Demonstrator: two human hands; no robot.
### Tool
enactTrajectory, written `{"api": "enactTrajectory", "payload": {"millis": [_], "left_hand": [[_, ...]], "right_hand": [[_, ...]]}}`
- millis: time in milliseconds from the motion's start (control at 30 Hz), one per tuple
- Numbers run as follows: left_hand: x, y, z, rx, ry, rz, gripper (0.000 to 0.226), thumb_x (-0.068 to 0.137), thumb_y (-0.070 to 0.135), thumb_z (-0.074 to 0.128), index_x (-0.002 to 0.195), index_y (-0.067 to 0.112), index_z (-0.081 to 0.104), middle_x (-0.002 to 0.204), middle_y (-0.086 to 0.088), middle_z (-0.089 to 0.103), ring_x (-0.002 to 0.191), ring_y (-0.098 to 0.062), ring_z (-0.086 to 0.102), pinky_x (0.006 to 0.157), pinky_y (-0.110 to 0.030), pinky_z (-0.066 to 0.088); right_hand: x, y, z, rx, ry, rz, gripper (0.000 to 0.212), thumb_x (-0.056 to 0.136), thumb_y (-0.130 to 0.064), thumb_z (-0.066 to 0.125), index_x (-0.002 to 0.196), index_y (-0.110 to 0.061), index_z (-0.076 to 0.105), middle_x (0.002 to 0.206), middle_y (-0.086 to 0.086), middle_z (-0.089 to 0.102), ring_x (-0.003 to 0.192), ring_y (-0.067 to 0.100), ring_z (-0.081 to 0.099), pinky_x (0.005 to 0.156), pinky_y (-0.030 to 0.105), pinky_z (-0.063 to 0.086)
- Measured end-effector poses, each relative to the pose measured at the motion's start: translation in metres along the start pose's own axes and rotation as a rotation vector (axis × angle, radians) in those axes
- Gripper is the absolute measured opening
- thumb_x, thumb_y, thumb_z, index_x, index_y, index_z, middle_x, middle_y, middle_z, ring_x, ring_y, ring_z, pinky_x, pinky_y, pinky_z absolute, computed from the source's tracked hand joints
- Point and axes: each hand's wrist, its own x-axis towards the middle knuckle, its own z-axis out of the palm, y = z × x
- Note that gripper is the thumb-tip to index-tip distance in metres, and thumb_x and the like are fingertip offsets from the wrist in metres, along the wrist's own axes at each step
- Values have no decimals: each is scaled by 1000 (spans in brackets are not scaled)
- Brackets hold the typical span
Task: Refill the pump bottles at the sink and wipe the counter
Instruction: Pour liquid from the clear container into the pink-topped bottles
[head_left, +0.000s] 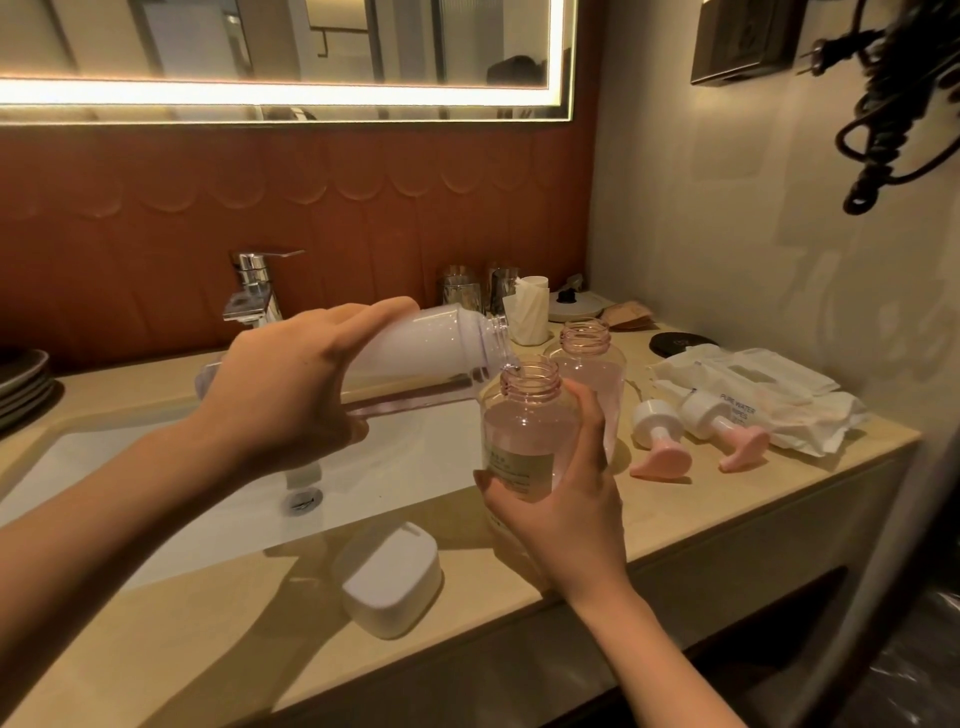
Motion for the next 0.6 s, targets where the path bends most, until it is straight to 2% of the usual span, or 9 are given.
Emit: {"api": "enactTrajectory", "payload": {"millis": [167,433,600], "left_hand": [[1,1,-1,-4,4,5,97,45,11,88,133,23,49,108,-3,68,83,-26,63,54,-20,31],[3,-1,-2,3,-3,25,98,44,11,89,133,21,48,105,-5,68,81,-28,64,56,-27,45],[3,-2,0,11,-3,22,99,43,12,89,133,21,48,104,-5,68,80,-26,63,56,-20,36]], "right_hand": [[-1,0,0,1,-5,5,102,67,-41,79,133,-53,2,151,-6,25,129,23,42,95,51,48],[0,0,-1,1,-5,5,101,67,-41,78,134,-51,3,150,-5,26,128,23,42,94,47,49],[0,0,-1,2,-6,1,102,67,-41,79,134,-51,3,150,-5,27,126,22,43,93,44,49]]}}
